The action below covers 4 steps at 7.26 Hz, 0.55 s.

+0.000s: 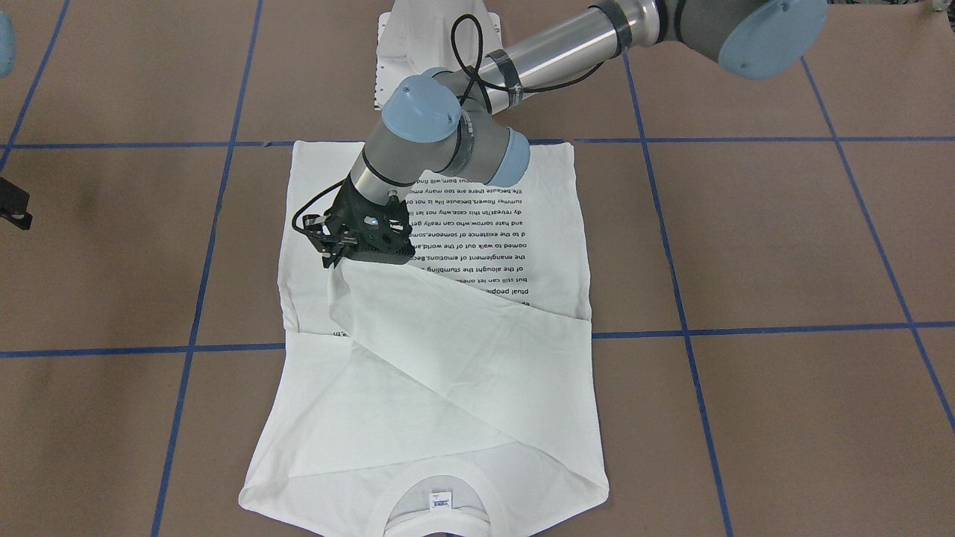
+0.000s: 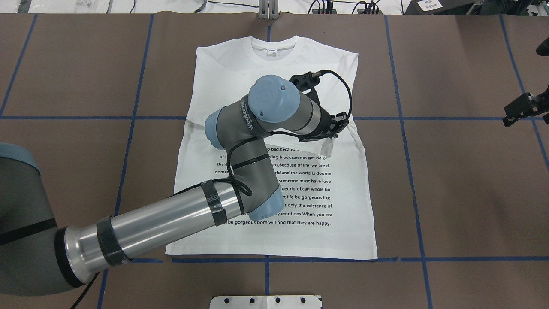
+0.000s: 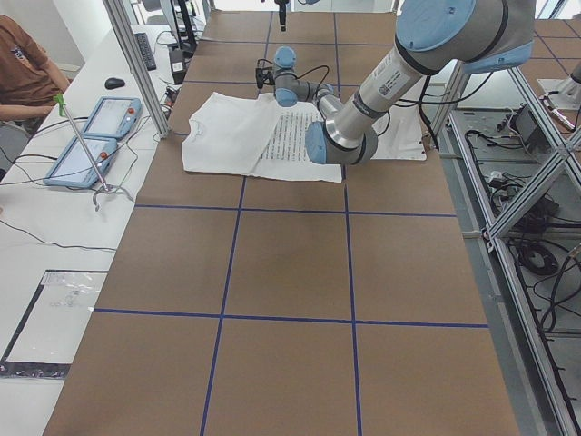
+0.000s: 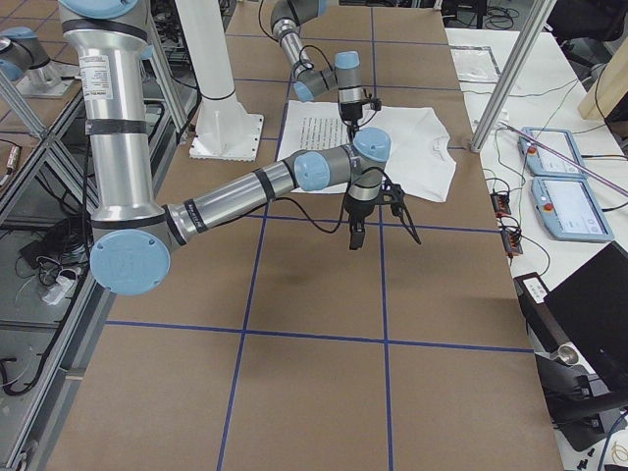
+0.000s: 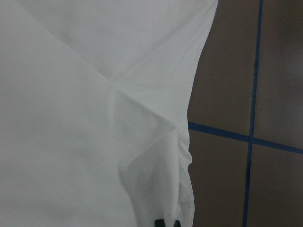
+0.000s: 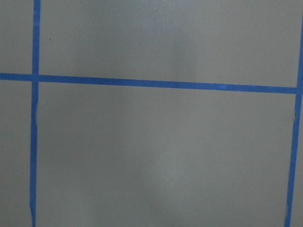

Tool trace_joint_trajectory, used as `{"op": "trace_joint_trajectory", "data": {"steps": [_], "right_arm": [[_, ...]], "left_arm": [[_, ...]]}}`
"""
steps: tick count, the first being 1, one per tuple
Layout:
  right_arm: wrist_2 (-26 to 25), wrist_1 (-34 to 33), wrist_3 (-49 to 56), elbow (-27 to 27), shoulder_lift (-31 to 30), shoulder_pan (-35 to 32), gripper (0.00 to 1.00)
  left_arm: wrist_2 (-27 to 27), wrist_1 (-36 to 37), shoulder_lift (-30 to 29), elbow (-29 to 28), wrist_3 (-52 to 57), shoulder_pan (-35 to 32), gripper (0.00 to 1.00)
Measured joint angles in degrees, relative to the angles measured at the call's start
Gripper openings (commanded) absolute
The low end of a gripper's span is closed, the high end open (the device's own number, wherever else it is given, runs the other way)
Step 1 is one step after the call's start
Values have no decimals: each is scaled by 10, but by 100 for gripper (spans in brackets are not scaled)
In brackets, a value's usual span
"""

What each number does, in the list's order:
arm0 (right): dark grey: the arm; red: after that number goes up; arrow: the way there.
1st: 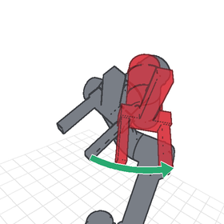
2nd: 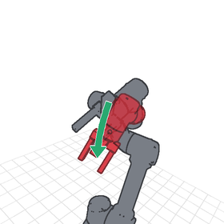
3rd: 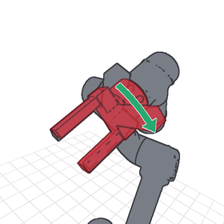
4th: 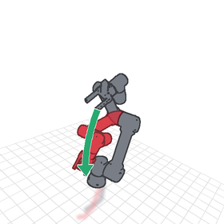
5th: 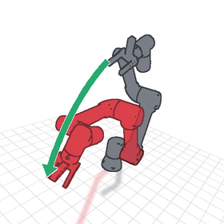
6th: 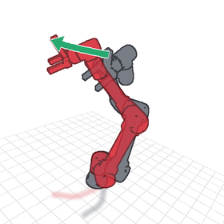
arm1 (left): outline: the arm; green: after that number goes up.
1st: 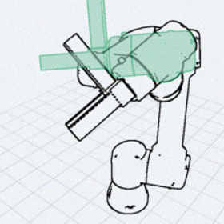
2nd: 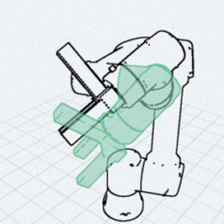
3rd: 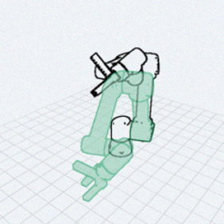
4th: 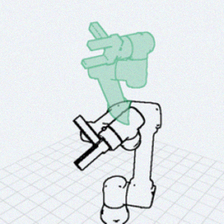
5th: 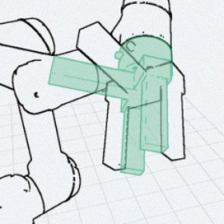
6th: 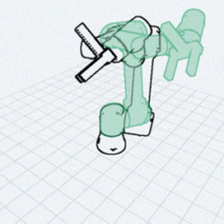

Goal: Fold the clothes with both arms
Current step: 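Lay the sleeve down on the shirt with the left gripper and release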

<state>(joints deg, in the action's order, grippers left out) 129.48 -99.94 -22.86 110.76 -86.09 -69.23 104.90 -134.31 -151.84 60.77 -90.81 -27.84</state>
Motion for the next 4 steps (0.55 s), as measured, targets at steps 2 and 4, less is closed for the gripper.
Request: {"op": "trace_joint_trajectory", "data": {"steps": [2, 4], "right_arm": [[9, 6, 0, -1, 3, 0, 100], [23, 14, 0, 2, 4, 1, 100]], "left_arm": [[-10, 0, 1, 3, 12, 4, 100], [-9, 2, 4, 7, 17, -1, 100]]}}
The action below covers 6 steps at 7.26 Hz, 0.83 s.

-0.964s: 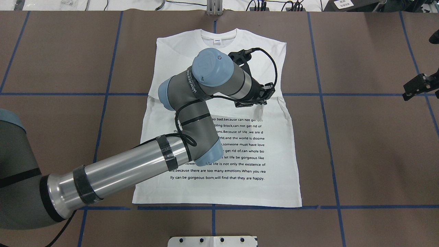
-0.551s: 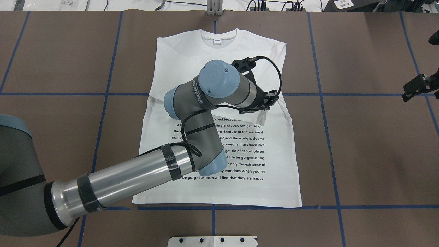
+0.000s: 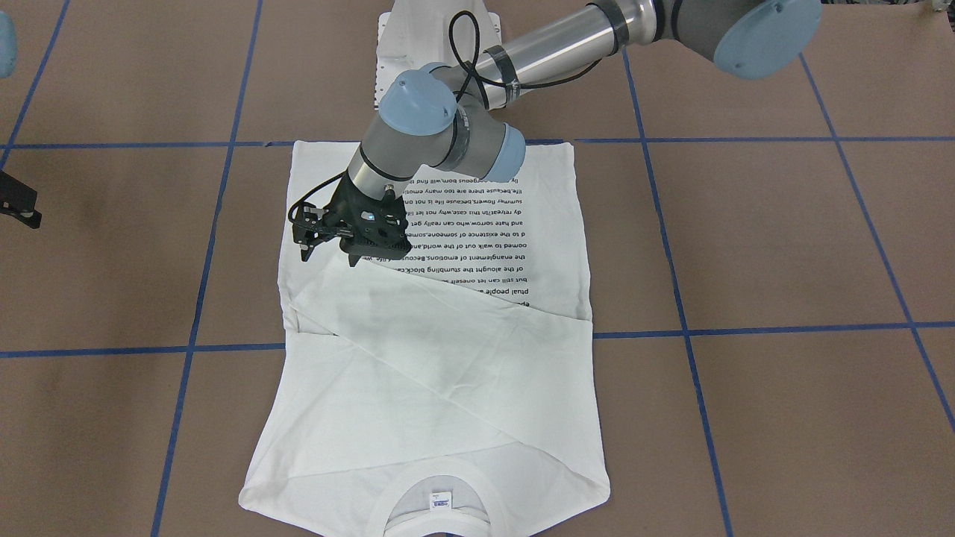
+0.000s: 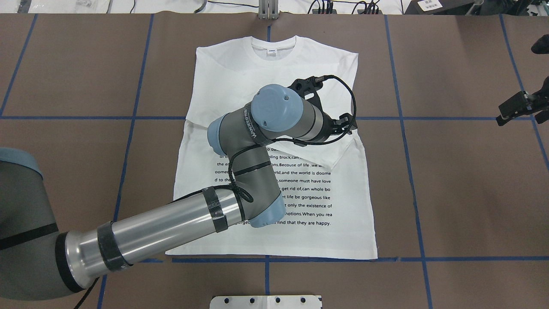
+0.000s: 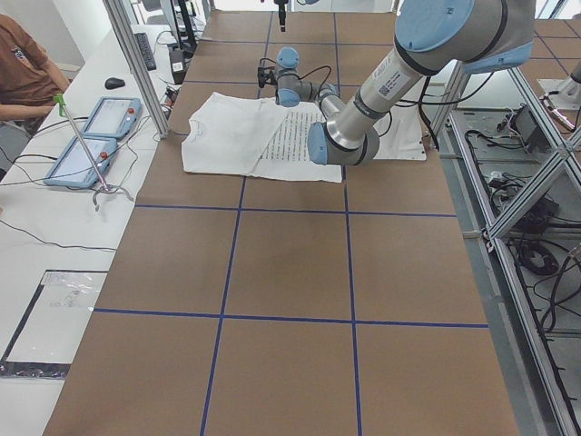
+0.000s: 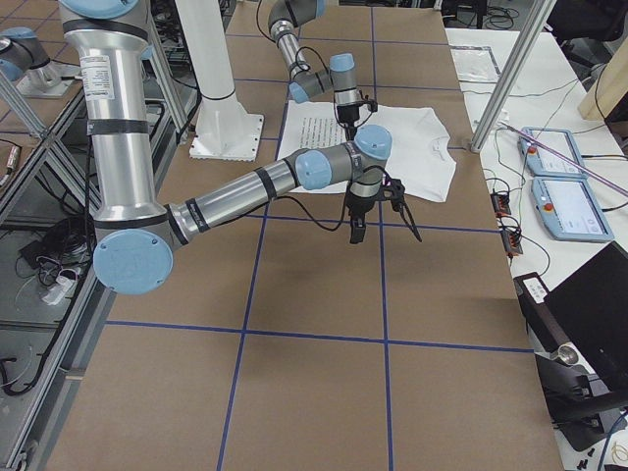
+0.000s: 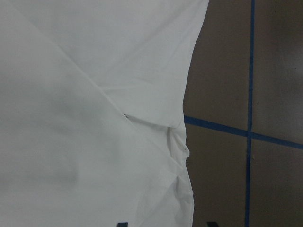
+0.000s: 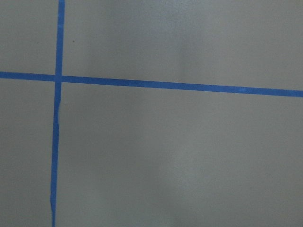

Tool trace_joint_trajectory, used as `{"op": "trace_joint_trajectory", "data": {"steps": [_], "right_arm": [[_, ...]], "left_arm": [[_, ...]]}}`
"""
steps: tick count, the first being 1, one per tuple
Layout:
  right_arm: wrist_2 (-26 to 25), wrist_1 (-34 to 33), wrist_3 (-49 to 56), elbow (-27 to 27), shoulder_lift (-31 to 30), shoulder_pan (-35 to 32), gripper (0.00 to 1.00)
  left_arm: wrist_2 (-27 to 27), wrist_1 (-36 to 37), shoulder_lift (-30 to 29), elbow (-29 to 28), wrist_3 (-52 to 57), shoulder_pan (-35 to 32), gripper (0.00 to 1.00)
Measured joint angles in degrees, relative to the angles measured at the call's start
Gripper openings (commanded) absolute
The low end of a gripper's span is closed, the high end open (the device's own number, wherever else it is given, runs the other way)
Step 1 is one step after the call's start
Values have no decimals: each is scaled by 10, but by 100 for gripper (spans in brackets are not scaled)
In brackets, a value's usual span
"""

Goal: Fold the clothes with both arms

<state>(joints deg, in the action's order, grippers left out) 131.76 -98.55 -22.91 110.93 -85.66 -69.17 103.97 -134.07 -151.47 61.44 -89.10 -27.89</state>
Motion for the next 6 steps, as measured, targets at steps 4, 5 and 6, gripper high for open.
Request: {"op": "trace_joint_trajectory", "data": {"steps": [4, 5, 6], "right_arm": [[-1, 104, -167, 53, -12, 69, 100], [-12, 120, -226, 72, -15, 105, 100], [-34, 128, -289, 94, -15, 147, 100]], "left_arm": [[30, 81, 92, 123, 49, -27, 100], [35, 132, 140, 194, 89, -34, 100], [39, 182, 193, 271, 136, -41, 100]]}}
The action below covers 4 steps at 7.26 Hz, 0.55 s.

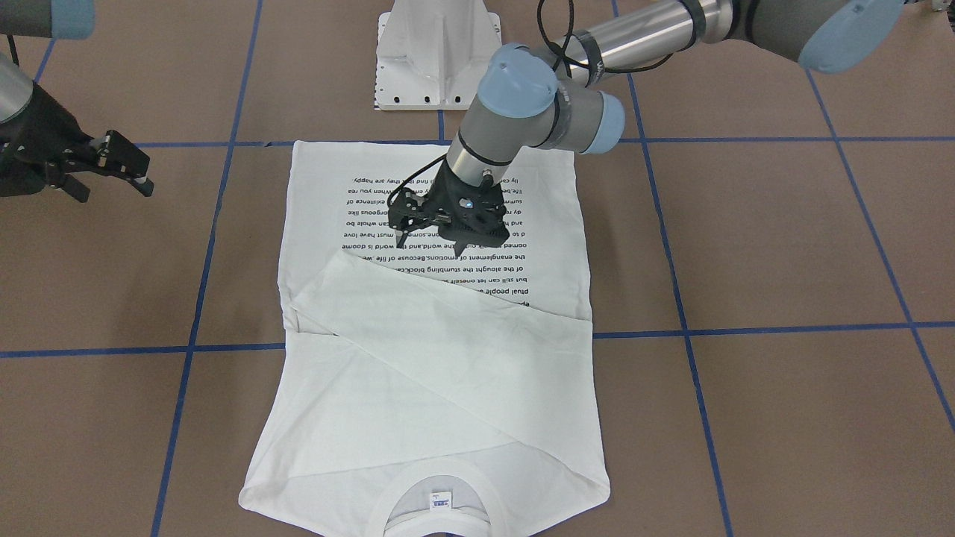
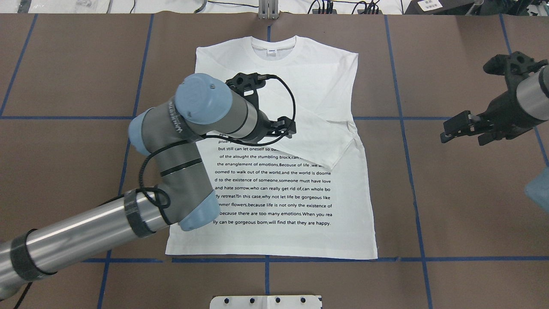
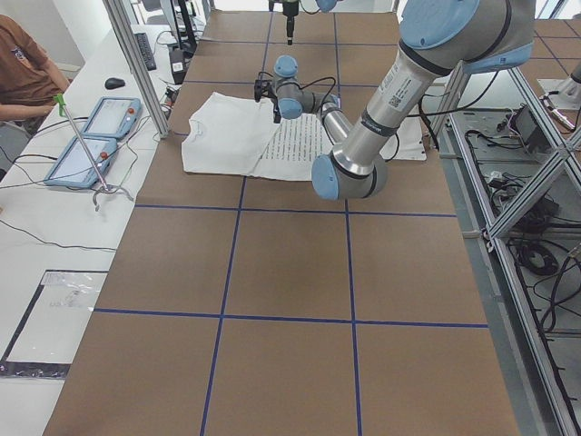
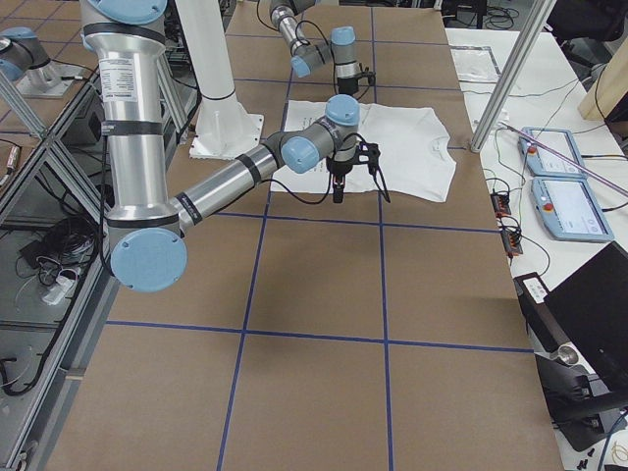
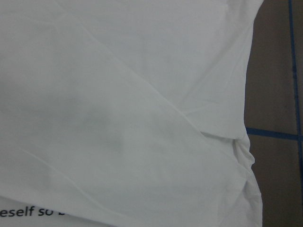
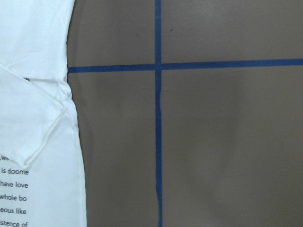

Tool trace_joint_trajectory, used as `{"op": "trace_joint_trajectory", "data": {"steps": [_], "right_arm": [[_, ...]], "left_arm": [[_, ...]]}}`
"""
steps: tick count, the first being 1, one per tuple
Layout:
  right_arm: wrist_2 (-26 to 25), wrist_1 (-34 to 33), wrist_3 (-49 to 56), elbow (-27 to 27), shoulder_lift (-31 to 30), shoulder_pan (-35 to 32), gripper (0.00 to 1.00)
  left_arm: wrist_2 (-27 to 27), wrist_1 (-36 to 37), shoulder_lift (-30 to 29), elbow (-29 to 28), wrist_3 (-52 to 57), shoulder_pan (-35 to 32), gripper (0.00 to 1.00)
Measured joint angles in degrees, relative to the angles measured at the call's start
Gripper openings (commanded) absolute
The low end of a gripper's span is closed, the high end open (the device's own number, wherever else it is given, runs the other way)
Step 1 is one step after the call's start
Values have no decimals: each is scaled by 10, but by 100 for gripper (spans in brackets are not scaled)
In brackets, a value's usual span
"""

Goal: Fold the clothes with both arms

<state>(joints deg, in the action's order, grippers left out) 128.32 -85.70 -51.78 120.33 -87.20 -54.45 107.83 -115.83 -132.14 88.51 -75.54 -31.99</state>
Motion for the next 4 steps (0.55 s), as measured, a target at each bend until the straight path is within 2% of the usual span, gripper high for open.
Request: {"op": "trace_joint_trajectory", "data": {"steps": [2, 4], "right_arm": [[-81, 5, -122, 38, 2, 110, 100], [-187, 35, -233, 45, -5, 245, 100]], "left_arm": [[7, 54, 111, 140, 56, -13, 100], [19, 90, 177, 237, 85, -26, 100]]}}
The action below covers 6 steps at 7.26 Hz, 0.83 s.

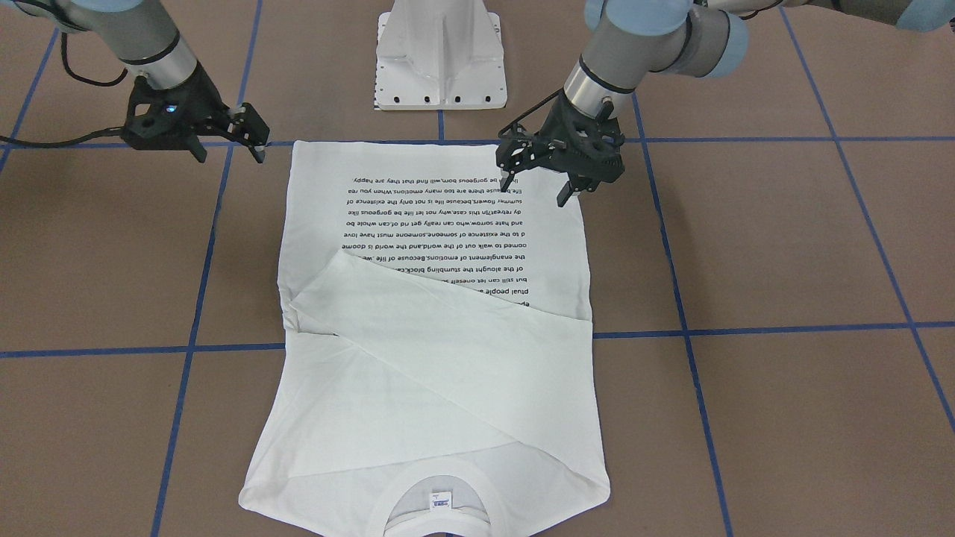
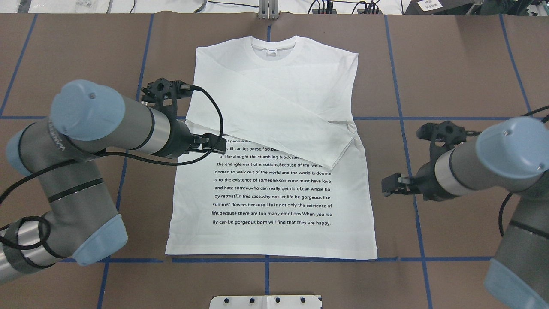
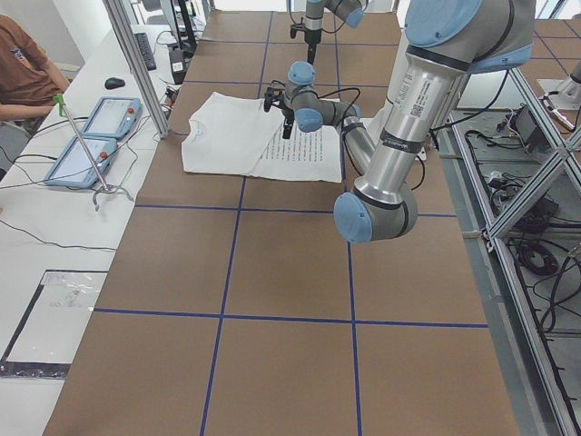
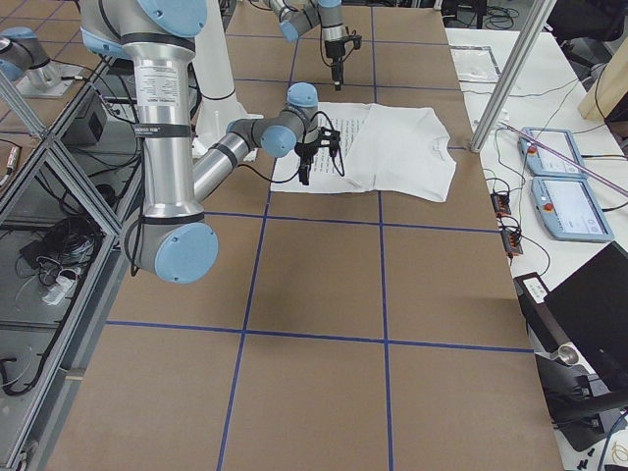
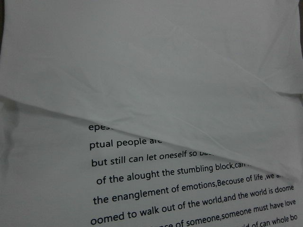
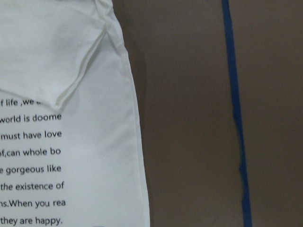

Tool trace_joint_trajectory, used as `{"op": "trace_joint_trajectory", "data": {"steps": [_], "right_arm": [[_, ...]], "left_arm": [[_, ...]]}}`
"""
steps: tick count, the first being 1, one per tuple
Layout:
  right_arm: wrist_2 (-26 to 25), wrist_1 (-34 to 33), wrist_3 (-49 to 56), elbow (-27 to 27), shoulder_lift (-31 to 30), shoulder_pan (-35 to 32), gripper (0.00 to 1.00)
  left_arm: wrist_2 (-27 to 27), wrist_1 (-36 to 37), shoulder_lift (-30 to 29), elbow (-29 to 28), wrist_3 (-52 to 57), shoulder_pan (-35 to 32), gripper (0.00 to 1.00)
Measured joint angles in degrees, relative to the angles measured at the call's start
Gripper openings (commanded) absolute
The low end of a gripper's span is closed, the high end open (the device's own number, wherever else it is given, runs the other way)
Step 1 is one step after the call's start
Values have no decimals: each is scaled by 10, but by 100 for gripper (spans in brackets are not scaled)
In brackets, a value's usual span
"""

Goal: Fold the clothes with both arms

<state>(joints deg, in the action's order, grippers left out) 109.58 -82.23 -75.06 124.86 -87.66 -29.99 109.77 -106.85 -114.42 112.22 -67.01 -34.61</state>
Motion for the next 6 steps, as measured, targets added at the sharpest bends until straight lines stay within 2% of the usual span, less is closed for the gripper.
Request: {"op": "trace_joint_trajectory", "data": {"steps": [2, 6], "right_arm": [[-72, 28, -62, -23, -4, 97, 99], [-95, 33, -75, -84, 30, 147, 96]], "left_arm": [[3, 38, 20, 51, 17, -4, 100], [1, 48, 24, 61, 21, -5, 100]]}}
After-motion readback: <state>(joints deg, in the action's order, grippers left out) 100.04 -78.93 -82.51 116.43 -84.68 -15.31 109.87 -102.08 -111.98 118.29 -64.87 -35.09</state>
